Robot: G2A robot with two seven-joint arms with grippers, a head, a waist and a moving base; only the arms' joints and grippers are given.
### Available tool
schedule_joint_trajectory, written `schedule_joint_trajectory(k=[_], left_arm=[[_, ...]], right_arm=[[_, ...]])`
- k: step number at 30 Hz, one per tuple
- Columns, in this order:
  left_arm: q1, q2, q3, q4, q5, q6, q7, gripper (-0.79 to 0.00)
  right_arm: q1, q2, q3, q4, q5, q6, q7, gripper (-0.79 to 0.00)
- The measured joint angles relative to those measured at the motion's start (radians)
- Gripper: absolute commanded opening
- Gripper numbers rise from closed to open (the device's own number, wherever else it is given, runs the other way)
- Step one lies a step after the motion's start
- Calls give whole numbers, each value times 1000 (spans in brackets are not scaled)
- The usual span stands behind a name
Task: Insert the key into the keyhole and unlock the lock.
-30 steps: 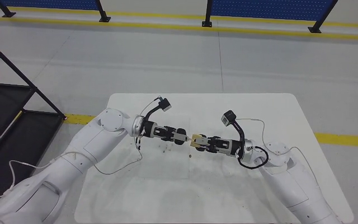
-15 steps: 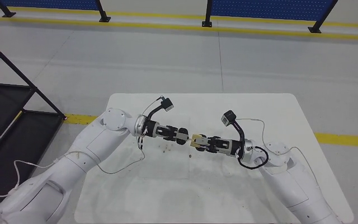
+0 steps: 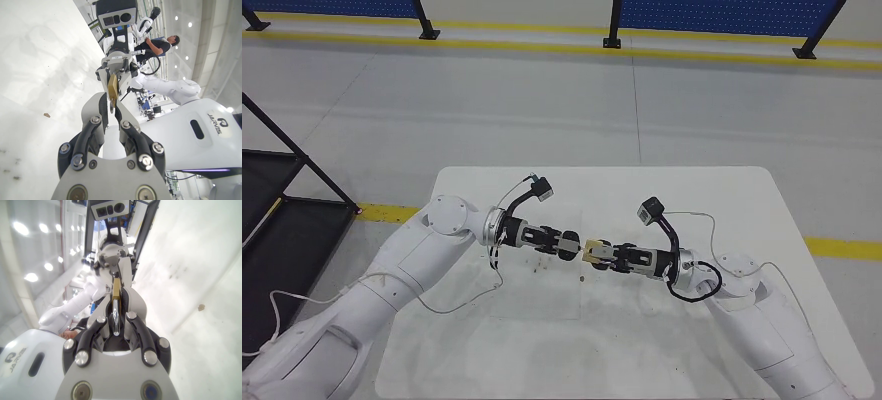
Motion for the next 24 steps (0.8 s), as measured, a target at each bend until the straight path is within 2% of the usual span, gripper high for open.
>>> schedule_joint_trajectory(k=[14, 15, 16, 24], left_arm=[[24, -5, -42, -20, 19, 21, -1, -705], [27, -5, -46, -23, 21, 22, -2, -723], [29, -5, -49, -25, 23, 24, -2, -785], [42, -10, -64, -37, 44, 43, 13, -785]], right_arm=[[0, 0, 0, 0, 0, 0, 0, -785], [0, 0, 0, 0, 0, 0, 0, -785], [0, 0, 0, 0, 0, 0, 0, -785], [0, 0, 0, 0, 0, 0, 0, -785]])
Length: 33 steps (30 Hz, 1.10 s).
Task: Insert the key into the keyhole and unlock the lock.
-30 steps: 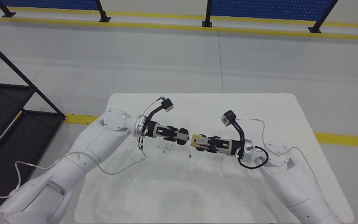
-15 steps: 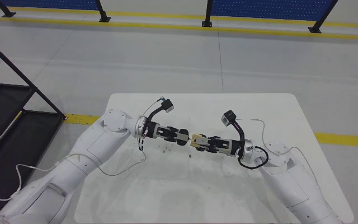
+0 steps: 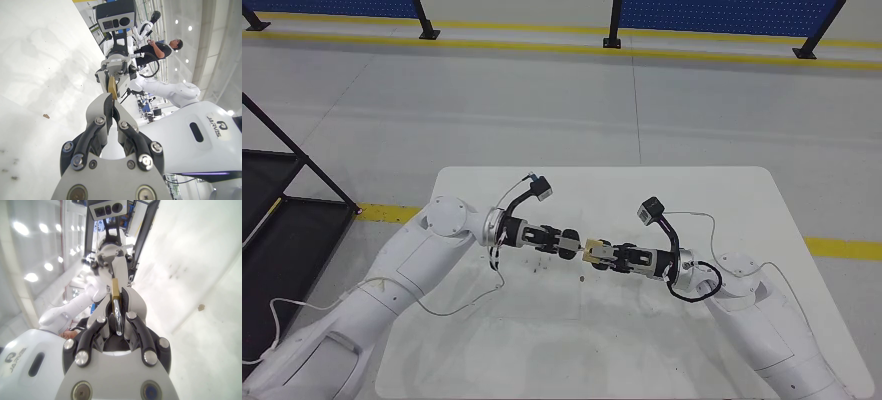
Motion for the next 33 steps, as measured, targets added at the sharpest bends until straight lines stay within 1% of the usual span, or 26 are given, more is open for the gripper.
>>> schedule_joint_trajectory(k=[7, 19, 23, 27, 33], left_arm=[[1, -8, -3, 4, 6, 18, 1, -785], [-4, -27, -2, 26, 1, 16, -17, -785], [-7, -31, -6, 32, 17, -14, -27, -785], [-4, -32, -12, 32, 75, -48, -8, -785], [12, -34, -23, 19, 109, -87, 16, -785]], right_arm=[[0, 0, 0, 0, 0, 0, 0, -785], [0, 0, 0, 0, 0, 0, 0, -785], [0, 0, 0, 0, 0, 0, 0, -785], [0, 0, 0, 0, 0, 0, 0, -785], [0, 0, 0, 0, 0, 0, 0, -785]])
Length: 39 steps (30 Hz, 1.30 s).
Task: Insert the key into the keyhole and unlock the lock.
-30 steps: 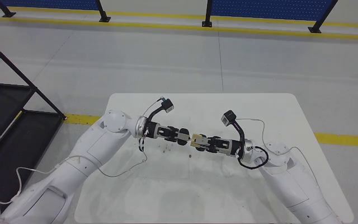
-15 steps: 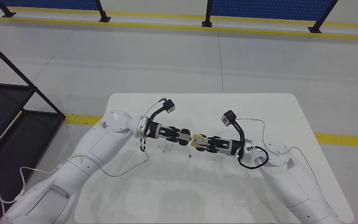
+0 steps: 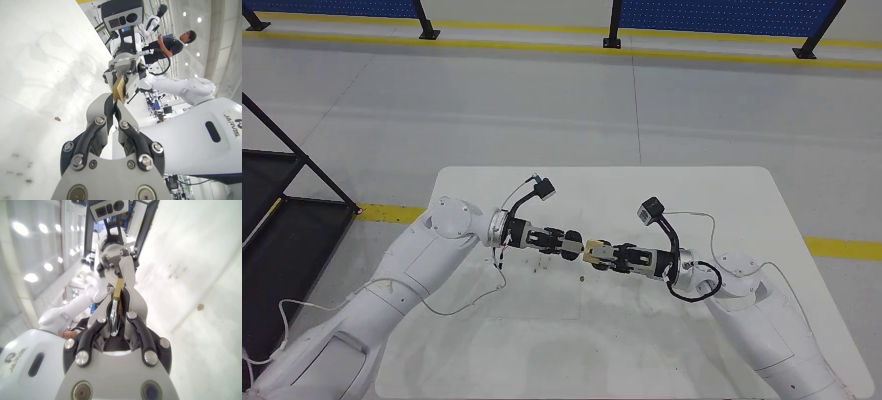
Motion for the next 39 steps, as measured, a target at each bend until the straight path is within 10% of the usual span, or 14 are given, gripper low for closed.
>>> schedule_joint_trajectory(k=[39], left_arm=[[114, 16, -107, -125, 246, -179, 177, -785]], right_arm=[[0, 0, 0, 0, 0, 0, 0, -785]])
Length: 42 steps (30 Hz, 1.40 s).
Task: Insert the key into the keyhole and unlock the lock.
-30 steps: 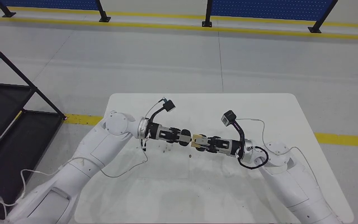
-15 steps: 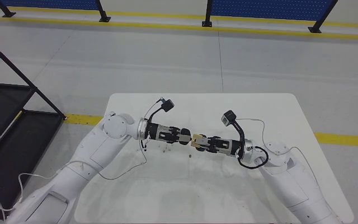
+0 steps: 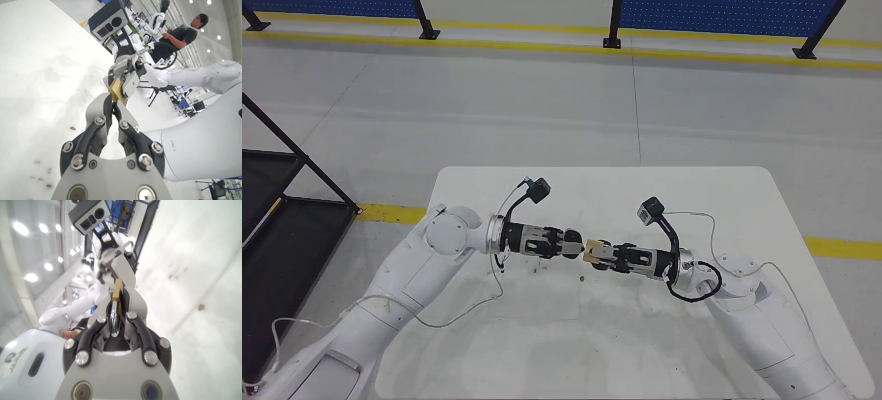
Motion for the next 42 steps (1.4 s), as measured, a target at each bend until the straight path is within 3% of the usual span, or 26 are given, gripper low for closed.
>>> schedule_joint_trajectory(k=[31, 32, 33, 34, 35, 42], left_arm=[[66, 6, -46, -70, 236, -95, 194, -785], [67, 6, -46, -69, 232, -97, 195, -693], [67, 7, -45, -68, 226, -97, 193, -422], [67, 7, -45, -67, 222, -97, 192, -80], [67, 7, -45, -66, 219, -96, 190, 0], [63, 9, -50, -67, 194, -83, 180, 0]], right_arm=[[0, 0, 0, 0, 0, 0, 0, -785], [0, 0, 0, 0, 0, 0, 0, -785], [0, 0, 0, 0, 0, 0, 0, -785], [0, 0, 0, 0, 0, 0, 0, -785], [0, 0, 0, 0, 0, 0, 0, -785], [0, 0, 0, 0, 0, 0, 0, -785]])
